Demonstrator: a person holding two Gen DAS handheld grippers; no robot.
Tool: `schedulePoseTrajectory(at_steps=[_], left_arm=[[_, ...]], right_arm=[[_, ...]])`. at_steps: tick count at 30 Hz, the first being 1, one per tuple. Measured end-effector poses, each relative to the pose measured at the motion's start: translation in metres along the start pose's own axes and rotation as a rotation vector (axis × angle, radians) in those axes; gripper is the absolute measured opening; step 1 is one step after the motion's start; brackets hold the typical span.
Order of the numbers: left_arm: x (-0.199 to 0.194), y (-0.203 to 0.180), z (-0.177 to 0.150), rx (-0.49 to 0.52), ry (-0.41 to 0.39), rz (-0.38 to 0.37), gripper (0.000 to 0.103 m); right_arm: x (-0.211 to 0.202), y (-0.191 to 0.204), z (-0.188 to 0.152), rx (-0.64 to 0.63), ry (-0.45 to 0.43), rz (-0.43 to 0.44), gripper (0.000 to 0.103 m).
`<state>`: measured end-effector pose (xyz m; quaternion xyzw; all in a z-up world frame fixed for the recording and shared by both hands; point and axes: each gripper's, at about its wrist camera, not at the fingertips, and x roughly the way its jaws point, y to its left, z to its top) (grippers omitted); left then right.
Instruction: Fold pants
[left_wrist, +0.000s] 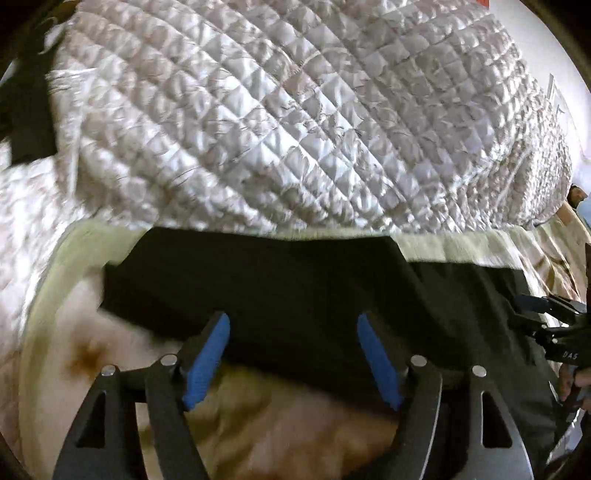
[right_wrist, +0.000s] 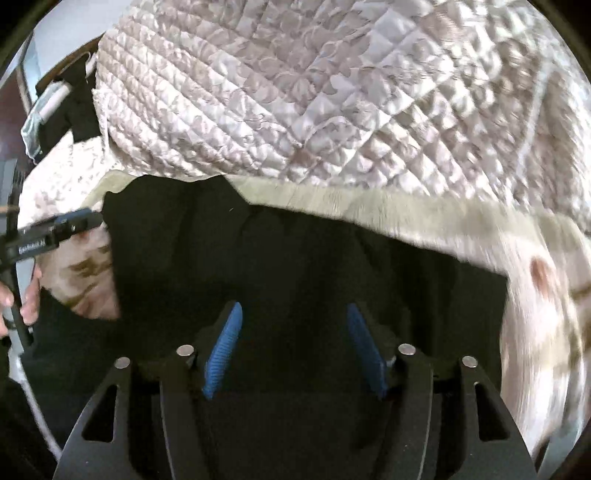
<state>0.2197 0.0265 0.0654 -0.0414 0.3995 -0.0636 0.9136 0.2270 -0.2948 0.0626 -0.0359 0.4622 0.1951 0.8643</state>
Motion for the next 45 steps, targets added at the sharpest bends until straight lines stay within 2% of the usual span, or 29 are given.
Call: schedulePoseTrajectory(at_steps=[4,7,11,12,13,14,15,16,17,18,20,22,25,27,28,30,34,37,42,44,45], left_arm=[[0.042,-0.003,0.017,0.013,0.023,0.007,0.077],[0.072,-0.005,0.022,0.046,0.047,0.061,0.077],[0.102,-0.002,0.018,0.038,0.103,0.062,0.078],[0.104,-0.003,0.015,0.046,0.098,0.066,0.078],[0.104,-0.005,0.012,0.063,0.082,0.080,0.077],[0.104,-0.007,0.011,0.075,0.079,0.088,0.074],[0.103,-0.011,0.011,0.090,0.079,0.082,0.060],[0.103,-0.014,0.011,0.104,0.079,0.080,0.039],[0.103,-0.018,0.011,0.127,0.082,0.086,0.027],[0.103,-0.023,0.011,0.153,0.089,0.084,0.004],[0.099,-0.030,0.010,0.173,0.087,0.105,0.003],[0.085,-0.027,0.011,0.144,0.072,0.089,0.002],[0.049,-0.019,0.011,0.096,0.027,0.069,0.002],[0.017,-0.016,0.004,0.068,-0.004,0.048,0.002],[0.003,-0.015,0.000,0.064,-0.017,0.044,0.002],[-0.034,-0.012,-0.016,0.045,-0.043,0.023,0.002],[-0.089,-0.012,-0.060,0.006,-0.069,0.010,0.002],[-0.119,-0.009,-0.106,-0.023,-0.045,0.003,0.003],[-0.126,-0.004,-0.172,-0.063,0.085,-0.002,0.003],[-0.132,-0.001,-0.185,-0.085,0.103,-0.009,0.003],[-0.137,0.001,-0.188,-0.099,0.102,-0.015,0.003]], right_arm=[[0.038,-0.016,0.026,-0.022,0.032,0.004,0.064],[0.063,-0.021,0.040,-0.059,0.057,-0.021,0.064],[0.089,-0.026,0.046,-0.069,0.117,-0.022,0.065],[0.089,-0.024,0.045,-0.088,0.110,-0.028,0.065],[0.089,-0.024,0.045,-0.088,0.110,-0.028,0.060],[0.088,-0.020,0.043,-0.112,0.109,-0.038,0.052],[0.085,-0.014,0.041,-0.152,0.106,-0.035,0.028],[0.082,-0.011,0.040,-0.157,0.109,-0.022,0.007],[0.080,-0.008,0.040,-0.163,0.108,-0.032,0.007],[0.075,-0.002,0.039,-0.191,0.098,-0.053,0.007],[0.065,0.003,0.039,-0.191,0.074,-0.053,0.007],[0.039,0.010,0.040,-0.182,0.024,-0.033,0.007],[-0.008,0.022,0.033,-0.170,-0.058,0.000,0.007],[-0.022,0.026,0.031,-0.169,-0.079,0.012,0.007],[-0.060,0.040,0.015,-0.169,-0.127,0.040,0.007],[-0.095,0.058,-0.009,-0.180,-0.167,0.074,0.007],[-0.134,0.083,-0.068,-0.162,-0.165,0.124,0.007],[-0.138,0.088,-0.123,-0.073,-0.088,0.161,0.007],[-0.110,0.083,-0.193,0.082,0.105,0.159,0.010],[-0.113,0.083,-0.198,0.104,0.100,0.160,0.014],[-0.117,0.083,-0.199,0.113,0.082,0.165,0.021]])
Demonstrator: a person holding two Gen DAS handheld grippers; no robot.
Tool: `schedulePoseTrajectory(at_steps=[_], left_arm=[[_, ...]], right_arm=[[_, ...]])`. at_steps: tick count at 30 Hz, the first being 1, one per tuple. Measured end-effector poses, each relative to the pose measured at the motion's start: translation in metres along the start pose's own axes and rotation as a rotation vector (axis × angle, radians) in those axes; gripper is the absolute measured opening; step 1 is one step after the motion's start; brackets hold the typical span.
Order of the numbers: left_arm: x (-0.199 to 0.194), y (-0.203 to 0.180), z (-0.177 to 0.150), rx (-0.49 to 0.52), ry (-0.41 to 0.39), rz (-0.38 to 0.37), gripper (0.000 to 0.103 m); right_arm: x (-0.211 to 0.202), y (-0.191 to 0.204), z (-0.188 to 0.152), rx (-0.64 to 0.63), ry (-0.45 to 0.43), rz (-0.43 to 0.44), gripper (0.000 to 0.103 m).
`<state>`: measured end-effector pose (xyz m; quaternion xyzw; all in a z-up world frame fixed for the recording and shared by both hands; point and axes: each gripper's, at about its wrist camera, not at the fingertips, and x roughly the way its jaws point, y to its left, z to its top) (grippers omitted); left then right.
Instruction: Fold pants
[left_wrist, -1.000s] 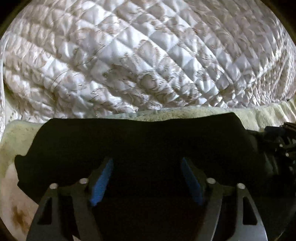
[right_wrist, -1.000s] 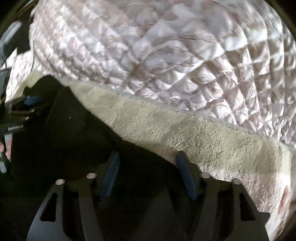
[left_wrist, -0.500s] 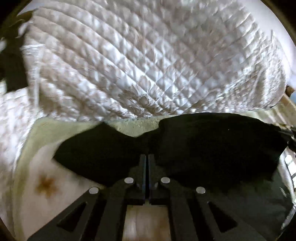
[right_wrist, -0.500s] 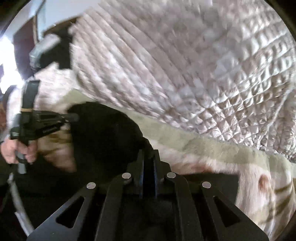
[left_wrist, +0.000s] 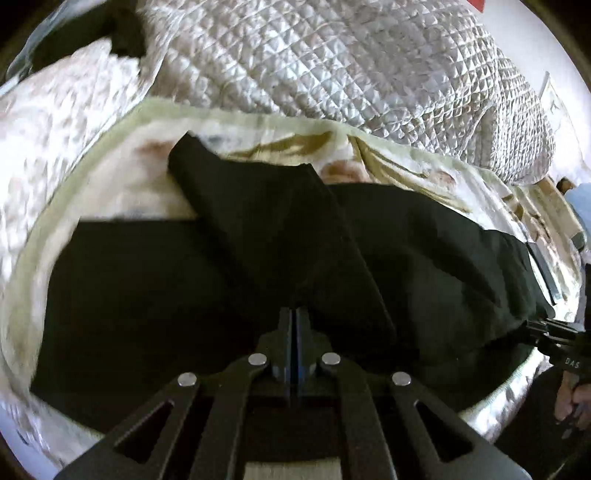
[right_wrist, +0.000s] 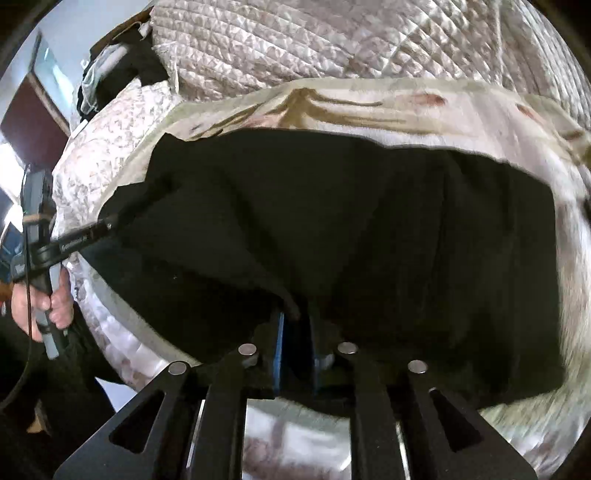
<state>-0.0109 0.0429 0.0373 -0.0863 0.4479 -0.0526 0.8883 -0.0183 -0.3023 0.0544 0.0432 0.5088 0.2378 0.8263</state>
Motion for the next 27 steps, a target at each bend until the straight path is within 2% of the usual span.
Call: schedulePoseTrajectory(at_steps=[3,4,5,7,9,11,15,19,21,23,24,25,27], left_arm=[[-0.016,0.002,0.000,-0.016,-0.035,0.003,0.005],[-0.020,0.002,0.003,-0.018,-0.051,0.008,0.011],[-0.025,0.000,0.007,-0.018,-0.069,0.012,0.017],[-0.029,-0.006,0.017,-0.007,-0.097,0.002,0.045],[-0.027,-0.015,0.028,0.011,-0.116,0.008,0.053],[-0.015,-0.030,0.040,0.047,-0.111,0.020,0.056],[0.023,-0.048,0.056,0.105,-0.071,0.078,0.056],[0.060,-0.053,0.062,0.130,-0.012,0.128,0.056],[0.072,-0.053,0.063,0.131,0.012,0.143,0.056],[0.077,-0.053,0.064,0.141,0.003,0.153,0.056],[0.076,-0.054,0.064,0.152,-0.012,0.166,0.039],[0.076,-0.055,0.065,0.161,-0.020,0.180,0.009],[0.074,-0.050,0.065,0.146,-0.022,0.172,0.005]], right_arm=[[-0.017,-0.001,-0.005,0.047,-0.059,0.032,0.039],[-0.019,-0.004,-0.009,0.066,-0.080,0.033,0.046],[-0.023,-0.006,-0.011,0.089,-0.101,0.033,0.048],[-0.031,-0.016,-0.017,0.173,-0.138,0.030,0.048],[-0.035,-0.030,-0.025,0.282,-0.155,0.033,0.048],[-0.037,-0.041,-0.032,0.367,-0.153,0.034,0.048],[-0.039,-0.059,-0.042,0.480,-0.154,0.005,0.048],[-0.040,-0.077,-0.038,0.552,-0.173,-0.023,0.048],[-0.041,-0.080,-0.036,0.566,-0.186,-0.033,0.048],[-0.042,-0.080,-0.035,0.560,-0.203,-0.050,0.048],[-0.042,-0.081,-0.035,0.563,-0.213,-0.055,0.048],[-0.042,-0.082,-0.035,0.567,-0.214,-0.056,0.048],[-0.043,-0.082,-0.037,0.571,-0.213,-0.054,0.048]])
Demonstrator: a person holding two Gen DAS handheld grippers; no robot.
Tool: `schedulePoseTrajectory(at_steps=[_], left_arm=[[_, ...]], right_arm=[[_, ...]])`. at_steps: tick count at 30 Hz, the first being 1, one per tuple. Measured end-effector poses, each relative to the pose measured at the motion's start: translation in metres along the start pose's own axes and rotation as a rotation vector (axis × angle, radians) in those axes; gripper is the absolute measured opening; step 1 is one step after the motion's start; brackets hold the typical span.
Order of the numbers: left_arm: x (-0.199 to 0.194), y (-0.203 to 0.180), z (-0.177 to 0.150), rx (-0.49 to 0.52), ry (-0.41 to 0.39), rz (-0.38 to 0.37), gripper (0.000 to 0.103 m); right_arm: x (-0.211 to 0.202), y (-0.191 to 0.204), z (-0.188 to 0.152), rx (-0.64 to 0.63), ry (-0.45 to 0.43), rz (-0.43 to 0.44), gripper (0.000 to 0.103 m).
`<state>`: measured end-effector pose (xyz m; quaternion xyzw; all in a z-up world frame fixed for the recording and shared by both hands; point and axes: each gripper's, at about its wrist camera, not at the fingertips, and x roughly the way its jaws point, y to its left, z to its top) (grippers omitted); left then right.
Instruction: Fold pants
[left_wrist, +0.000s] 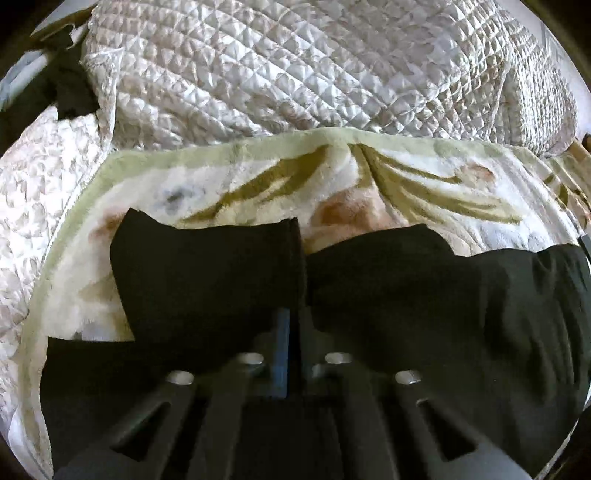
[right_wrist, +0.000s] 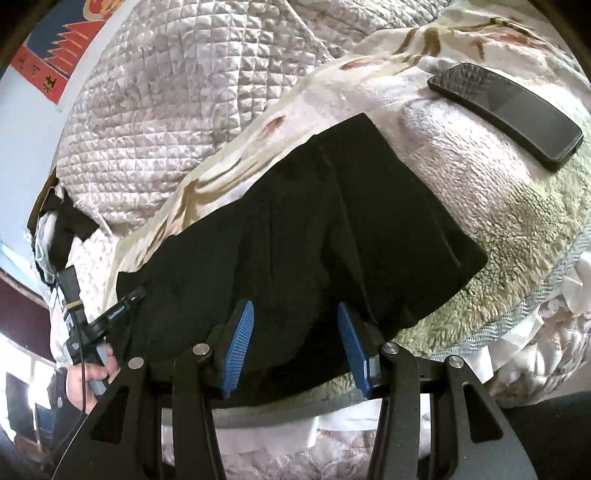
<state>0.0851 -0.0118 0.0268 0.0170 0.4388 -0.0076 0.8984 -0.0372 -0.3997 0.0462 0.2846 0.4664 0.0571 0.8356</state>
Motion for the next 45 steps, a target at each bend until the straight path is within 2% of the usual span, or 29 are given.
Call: schedulePoseTrajectory(at_steps=[5,11,17,20,21,23,25,29,32,35,36,37,38,40,42,45], left_arm=[[-0.039,0.039,-0.011,-0.145,-0.112,-0.004,0.005],[-0.102,0.104,-0.064,-0.358,-0.213,0.048,0.005],[-0.108,0.138,-0.117,-0.537,-0.183,0.058,0.005],[-0.099,0.149,-0.125,-0.618,-0.152,0.000,0.005],[-0.097,0.150,-0.125,-0.628,-0.148,-0.015,0.006],[-0.096,0.149,-0.124,-0.630,-0.149,-0.018,0.016],[-0.095,0.147,-0.120,-0.618,-0.144,-0.036,0.043],[-0.087,0.138,-0.100,-0.540,-0.136,-0.058,0.051],[-0.075,0.134,-0.082,-0.475,-0.110,-0.069,0.051],[-0.061,0.132,-0.069,-0.461,-0.081,-0.107,0.050],[-0.060,0.130,-0.065,-0.454,-0.091,-0.100,0.038],[-0.062,0.128,-0.062,-0.441,-0.110,-0.077,0.012],[-0.068,0.125,-0.061,-0.427,-0.136,-0.043,0.004],[-0.082,0.121,-0.063,-0.409,-0.195,0.013,0.005],[-0.101,0.120,-0.068,-0.417,-0.257,0.103,0.005],[-0.120,0.132,-0.083,-0.484,-0.303,0.201,0.005]], right_arm=[[-0.002,0.001,-0.004,-0.008,0.008,0.005,0.048],[-0.003,0.005,-0.011,-0.014,0.016,0.006,0.048],[-0.004,0.008,-0.017,-0.021,0.020,-0.006,0.048],[-0.006,0.010,-0.018,-0.024,0.024,-0.016,0.048],[-0.006,0.010,-0.019,-0.021,0.025,-0.018,0.048],[-0.007,0.010,-0.020,-0.018,0.025,-0.020,0.048],[-0.007,0.010,-0.021,-0.015,0.025,-0.023,0.048],[-0.008,0.011,-0.021,-0.014,0.025,-0.024,0.048],[-0.008,0.011,-0.021,-0.010,0.021,-0.024,0.048],[-0.009,0.010,-0.022,-0.003,0.014,-0.021,0.048],[-0.009,0.010,-0.022,0.001,0.010,-0.018,0.048],[-0.011,0.008,-0.022,0.003,0.008,-0.017,0.048],[-0.011,0.008,-0.022,0.005,0.006,-0.018,0.048],[-0.015,0.004,-0.022,0.012,-0.005,-0.023,0.048],[-0.017,0.003,-0.021,0.020,-0.013,-0.027,0.048],[-0.022,-0.005,-0.019,0.044,-0.040,-0.054,0.048]])
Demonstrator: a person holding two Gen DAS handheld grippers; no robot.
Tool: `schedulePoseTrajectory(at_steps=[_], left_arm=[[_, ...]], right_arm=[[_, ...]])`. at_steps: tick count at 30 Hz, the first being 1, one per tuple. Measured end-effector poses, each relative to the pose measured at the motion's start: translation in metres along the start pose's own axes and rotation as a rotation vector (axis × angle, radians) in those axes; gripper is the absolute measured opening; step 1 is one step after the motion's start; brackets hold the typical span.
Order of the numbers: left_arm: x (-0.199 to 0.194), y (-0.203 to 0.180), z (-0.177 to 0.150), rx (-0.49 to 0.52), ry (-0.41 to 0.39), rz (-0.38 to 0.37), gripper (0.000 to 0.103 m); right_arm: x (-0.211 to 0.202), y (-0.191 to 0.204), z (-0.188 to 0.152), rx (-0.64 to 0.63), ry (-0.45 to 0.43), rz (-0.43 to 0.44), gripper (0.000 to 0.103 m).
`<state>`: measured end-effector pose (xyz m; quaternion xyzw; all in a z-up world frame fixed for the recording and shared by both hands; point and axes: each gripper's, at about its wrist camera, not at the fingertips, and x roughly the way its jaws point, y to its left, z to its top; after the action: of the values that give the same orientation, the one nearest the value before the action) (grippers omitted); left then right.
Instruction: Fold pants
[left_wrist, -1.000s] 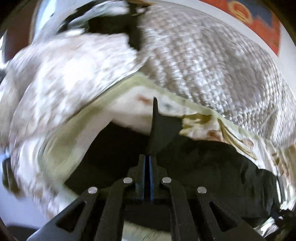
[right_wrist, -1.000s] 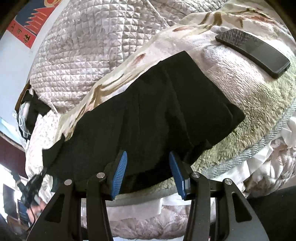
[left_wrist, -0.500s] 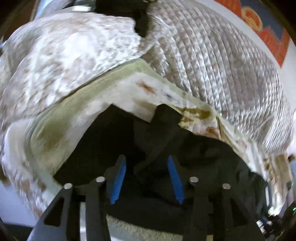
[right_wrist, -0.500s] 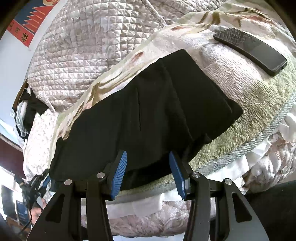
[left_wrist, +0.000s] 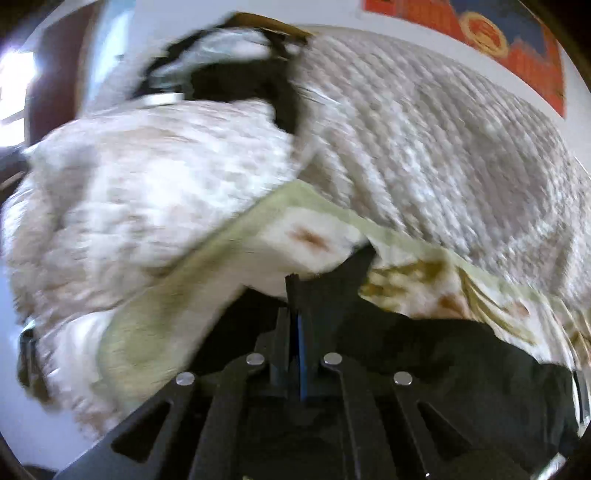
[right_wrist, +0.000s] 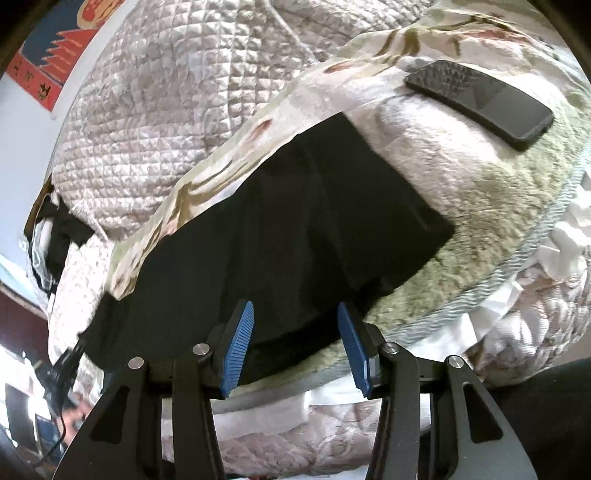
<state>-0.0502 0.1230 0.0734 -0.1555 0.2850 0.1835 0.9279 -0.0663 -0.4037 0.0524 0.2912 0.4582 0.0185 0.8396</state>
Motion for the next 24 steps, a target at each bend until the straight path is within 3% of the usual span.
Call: schedulePoseTrajectory(at_steps=[6,16,17,19,21,24], left_arm=[[0.015,0.033,-0.013,-0.095,0.099,0.024,0.005],[0.031,0.039,-0.019,-0.187,0.173,-0.066,0.005],[0.034,0.041,-0.018,-0.199,0.181,-0.071,0.005],[0.042,0.044,-0.018,-0.219,0.202,-0.075,0.005],[0.045,0.045,-0.018,-0.233,0.212,-0.085,0.005],[0.038,0.043,-0.017,-0.211,0.186,-0.066,0.005]], right_arm=[[-0.001,-0.002,0.004,0.027,-0.037,0.000,0.048],[0.005,-0.006,0.019,0.086,-0.101,0.013,0.047],[0.008,-0.005,0.020,0.075,-0.105,-0.001,0.045],[0.014,-0.007,0.021,0.088,-0.088,-0.014,0.024],[0.019,-0.013,0.023,0.117,-0.072,-0.004,0.016],[0.019,-0.015,0.023,0.125,-0.076,0.000,0.013]])
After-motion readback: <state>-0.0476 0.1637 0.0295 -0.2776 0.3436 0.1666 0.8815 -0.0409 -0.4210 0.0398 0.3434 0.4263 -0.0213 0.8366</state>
